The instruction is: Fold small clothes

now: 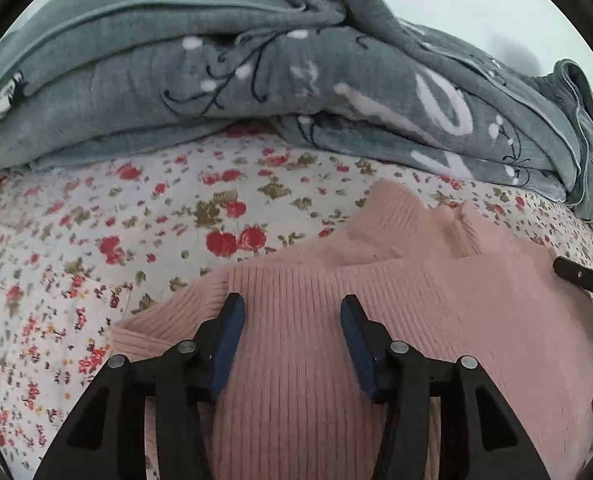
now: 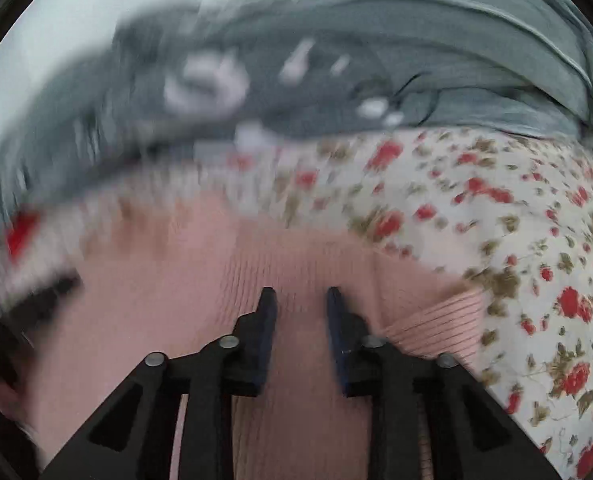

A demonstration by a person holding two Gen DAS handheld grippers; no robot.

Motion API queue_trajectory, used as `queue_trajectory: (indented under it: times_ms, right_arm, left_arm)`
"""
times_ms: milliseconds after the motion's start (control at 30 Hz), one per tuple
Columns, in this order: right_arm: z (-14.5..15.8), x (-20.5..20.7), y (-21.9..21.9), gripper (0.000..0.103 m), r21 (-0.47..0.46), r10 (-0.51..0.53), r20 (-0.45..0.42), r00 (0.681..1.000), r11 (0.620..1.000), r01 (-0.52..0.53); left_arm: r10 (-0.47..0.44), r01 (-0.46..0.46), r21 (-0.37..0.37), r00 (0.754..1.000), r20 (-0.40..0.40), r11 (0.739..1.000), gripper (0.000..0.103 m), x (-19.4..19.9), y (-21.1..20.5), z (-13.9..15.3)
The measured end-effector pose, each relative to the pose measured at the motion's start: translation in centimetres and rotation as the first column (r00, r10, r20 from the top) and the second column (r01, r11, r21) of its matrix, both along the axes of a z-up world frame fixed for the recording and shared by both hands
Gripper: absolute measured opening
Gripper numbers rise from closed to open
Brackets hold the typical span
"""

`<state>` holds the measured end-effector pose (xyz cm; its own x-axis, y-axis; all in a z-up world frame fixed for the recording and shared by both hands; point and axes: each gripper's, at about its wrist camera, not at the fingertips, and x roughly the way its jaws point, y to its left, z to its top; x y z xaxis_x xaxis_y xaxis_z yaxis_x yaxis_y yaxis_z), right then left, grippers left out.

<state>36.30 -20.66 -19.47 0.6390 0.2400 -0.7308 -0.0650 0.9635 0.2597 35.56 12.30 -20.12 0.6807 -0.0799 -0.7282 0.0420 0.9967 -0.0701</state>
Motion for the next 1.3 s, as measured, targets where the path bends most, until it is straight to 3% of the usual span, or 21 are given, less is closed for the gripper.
queue_trajectory:
  times_ms: [33,167,567,767,1300]
  right_arm:
    - [-0.2,0.0,-0.8,0.018,0.004,-0.055,0.007,0.998,0.998,0.055]
    - [-0.9,0.6,-1.5,0.014,0.064,-0.062,-0.033,0.998,0.996,0.064]
    - [-0.4,0.5,-0.1,0.015,-0.041,-0.060,-0.019,0.998,0.997,0.059]
    - [-0.4,0.5,0.0,0.015,-0.058,-0.055,-0.023,0.998,0.997,0.054]
    - [-0.4,0.5,0.1,0.015,-0.060,-0.056,-0.020,0.998,0.997,0.054]
  left_arm:
    - [0.002,-0.002,-0.004,1.000,0.004,1.000,0.048,0.0,0.1,0.0]
    - [0.004,-0.004,-0.009,1.000,0.000,1.000,0.048,0.2,0.1,0.0]
    - [0.015,-0.014,-0.071,1.000,0.010,0.997,0.048,0.1,0.8,-0.2]
    - [0.020,-0.020,-0.055,1.000,0.010,0.998,0.048,0.2,0.5,-0.3]
    - [0.019,-0.017,-0.116,1.000,0.016,0.993,0.048,0.2,1.3,-0.2]
